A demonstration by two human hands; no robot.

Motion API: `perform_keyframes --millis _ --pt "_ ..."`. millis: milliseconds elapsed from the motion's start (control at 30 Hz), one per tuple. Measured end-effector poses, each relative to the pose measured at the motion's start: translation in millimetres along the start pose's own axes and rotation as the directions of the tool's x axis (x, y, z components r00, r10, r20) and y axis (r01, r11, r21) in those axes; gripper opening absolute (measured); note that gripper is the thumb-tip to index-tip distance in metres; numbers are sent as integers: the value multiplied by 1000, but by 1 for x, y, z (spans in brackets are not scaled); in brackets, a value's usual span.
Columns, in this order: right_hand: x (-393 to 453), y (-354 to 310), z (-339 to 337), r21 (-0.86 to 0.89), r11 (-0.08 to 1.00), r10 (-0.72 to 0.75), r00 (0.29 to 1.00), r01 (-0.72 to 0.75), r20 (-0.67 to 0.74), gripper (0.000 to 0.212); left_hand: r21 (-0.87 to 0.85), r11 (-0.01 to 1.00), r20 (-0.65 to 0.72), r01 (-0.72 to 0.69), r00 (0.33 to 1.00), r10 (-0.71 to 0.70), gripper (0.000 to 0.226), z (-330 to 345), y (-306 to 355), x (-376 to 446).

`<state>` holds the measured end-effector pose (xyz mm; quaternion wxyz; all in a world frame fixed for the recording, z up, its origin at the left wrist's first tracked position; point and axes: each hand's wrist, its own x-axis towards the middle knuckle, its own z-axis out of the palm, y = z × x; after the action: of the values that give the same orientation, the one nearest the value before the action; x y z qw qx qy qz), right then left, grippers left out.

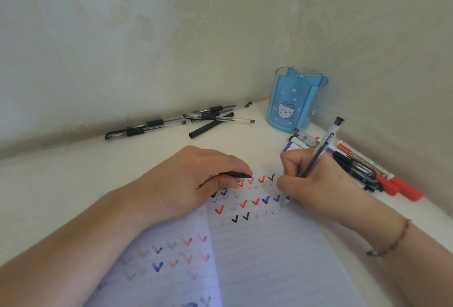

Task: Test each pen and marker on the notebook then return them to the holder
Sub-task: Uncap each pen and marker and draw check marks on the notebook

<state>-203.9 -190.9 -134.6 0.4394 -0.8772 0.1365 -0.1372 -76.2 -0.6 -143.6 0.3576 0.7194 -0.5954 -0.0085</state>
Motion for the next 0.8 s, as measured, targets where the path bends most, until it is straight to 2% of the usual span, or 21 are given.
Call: perform_keyframes --millis 67,133,200,233,300,400,467,667,733,800 --pt "-1 -3 -2 172 985 10 1000 -6 -26 45 -45 999 -13 31 999 -32 27 0 1 0" --pt "-3 -8 -6 437 899 -11 1000 22 -28 44 -135 985 -18 103 994 -107 30 -1 4 0" --pt "-4 -11 -9 571 819 -78 997 50 24 41 -216 967 -48 132 988 -146 30 -1 7 1" --pt "-5 -14 -9 592 805 -102 993 52 52 35 -248 959 -69 135 985 -156 27 -1 8 2" --pt "-5 -16 -9 592 803 -126 990 61 69 7 -281 950 -85 136 983 -165 22 -2 9 3" --pt "-6 -16 -7 570 819 -120 991 68 54 17 -236 963 -65 131 987 -150 14 -2 9 2" --pt "-7 -17 -4 558 828 -105 993 57 56 15 -204 972 -61 119 989 -134 13 -2 9 2" --pt "-9 -22 1 517 856 -89 991 23 103 15 -116 992 -68 54 996 -62 24 0 13 2" --pt "-10 -22 3 520 853 -94 993 47 65 11 -137 990 -77 28 996 -39 34 2 17 1" --pt "-11 -22 5 522 848 -117 993 95 10 10 -147 989 -97 2 995 -17 35 2 20 0"
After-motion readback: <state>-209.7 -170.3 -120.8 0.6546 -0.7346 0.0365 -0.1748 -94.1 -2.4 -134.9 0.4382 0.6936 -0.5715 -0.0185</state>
